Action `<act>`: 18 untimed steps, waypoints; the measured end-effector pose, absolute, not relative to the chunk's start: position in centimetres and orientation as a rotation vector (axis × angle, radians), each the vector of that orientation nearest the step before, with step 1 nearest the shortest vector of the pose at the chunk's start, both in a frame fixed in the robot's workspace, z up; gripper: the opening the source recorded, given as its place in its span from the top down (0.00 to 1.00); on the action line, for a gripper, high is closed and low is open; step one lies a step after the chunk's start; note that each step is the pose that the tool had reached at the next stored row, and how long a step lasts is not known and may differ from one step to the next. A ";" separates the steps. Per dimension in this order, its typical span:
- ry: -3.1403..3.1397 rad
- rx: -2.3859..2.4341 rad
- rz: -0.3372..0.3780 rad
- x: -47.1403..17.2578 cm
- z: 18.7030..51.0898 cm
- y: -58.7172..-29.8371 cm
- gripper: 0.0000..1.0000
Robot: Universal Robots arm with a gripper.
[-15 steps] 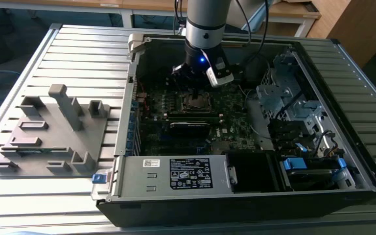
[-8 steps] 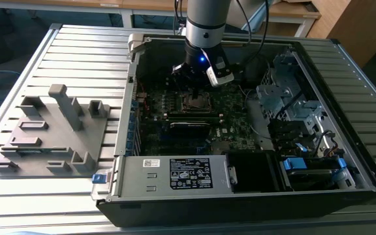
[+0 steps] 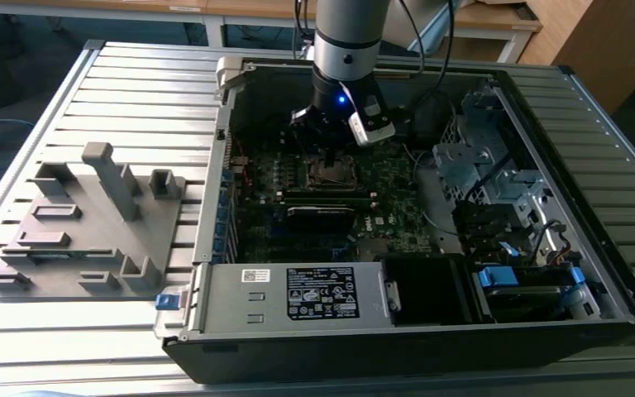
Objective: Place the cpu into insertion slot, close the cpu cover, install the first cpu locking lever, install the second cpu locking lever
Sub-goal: 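Install the first cpu locking lever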
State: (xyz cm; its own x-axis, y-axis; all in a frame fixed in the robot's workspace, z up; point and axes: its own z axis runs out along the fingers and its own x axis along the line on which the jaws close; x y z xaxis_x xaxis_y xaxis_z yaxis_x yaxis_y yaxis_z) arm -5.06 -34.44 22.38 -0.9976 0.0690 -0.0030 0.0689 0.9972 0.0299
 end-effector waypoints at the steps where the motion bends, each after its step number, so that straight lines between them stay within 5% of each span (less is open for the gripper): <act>1: 3.135 0.108 0.047 -5.1 22.4 -34.4 0.90; 18: 3.134 0.108 0.048 -5.6 23.5 -34.4 0.90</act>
State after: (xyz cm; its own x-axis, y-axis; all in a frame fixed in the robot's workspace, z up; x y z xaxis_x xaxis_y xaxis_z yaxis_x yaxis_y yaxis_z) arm -5.59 -34.44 23.48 -0.9976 0.0691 -0.0039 0.0689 0.9971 0.0308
